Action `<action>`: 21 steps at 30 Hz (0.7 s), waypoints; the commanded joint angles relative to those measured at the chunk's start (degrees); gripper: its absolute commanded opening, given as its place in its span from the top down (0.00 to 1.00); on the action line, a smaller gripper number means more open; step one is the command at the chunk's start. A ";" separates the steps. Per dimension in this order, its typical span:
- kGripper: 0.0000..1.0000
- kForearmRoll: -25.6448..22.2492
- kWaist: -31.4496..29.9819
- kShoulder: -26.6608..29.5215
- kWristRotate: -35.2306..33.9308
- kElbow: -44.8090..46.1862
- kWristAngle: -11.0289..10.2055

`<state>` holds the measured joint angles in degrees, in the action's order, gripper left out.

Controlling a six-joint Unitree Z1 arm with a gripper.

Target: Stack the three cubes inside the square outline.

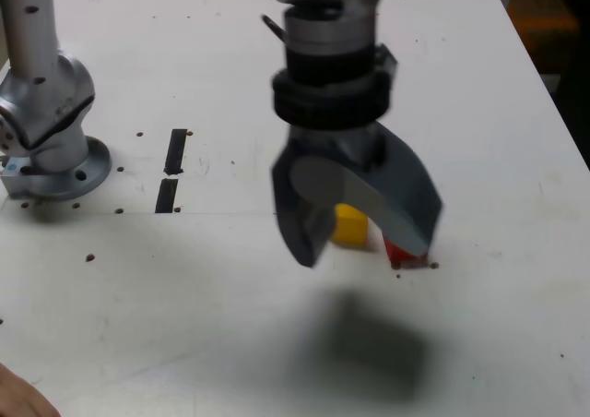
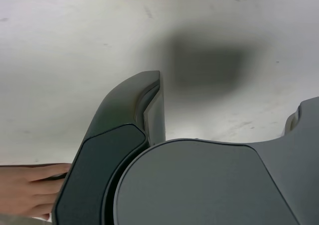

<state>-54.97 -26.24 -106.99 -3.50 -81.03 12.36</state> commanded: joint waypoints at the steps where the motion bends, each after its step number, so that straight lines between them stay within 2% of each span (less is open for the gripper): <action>1: 0.06 0.19 -0.12 -0.86 -0.11 -0.98 0.13; 12: 0.06 0.01 -0.12 -7.27 -0.67 -7.37 0.19; 21: 0.06 -0.96 0.60 -10.07 -1.76 -9.21 0.21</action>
<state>-55.57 -26.06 -116.56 -5.13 -90.05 12.51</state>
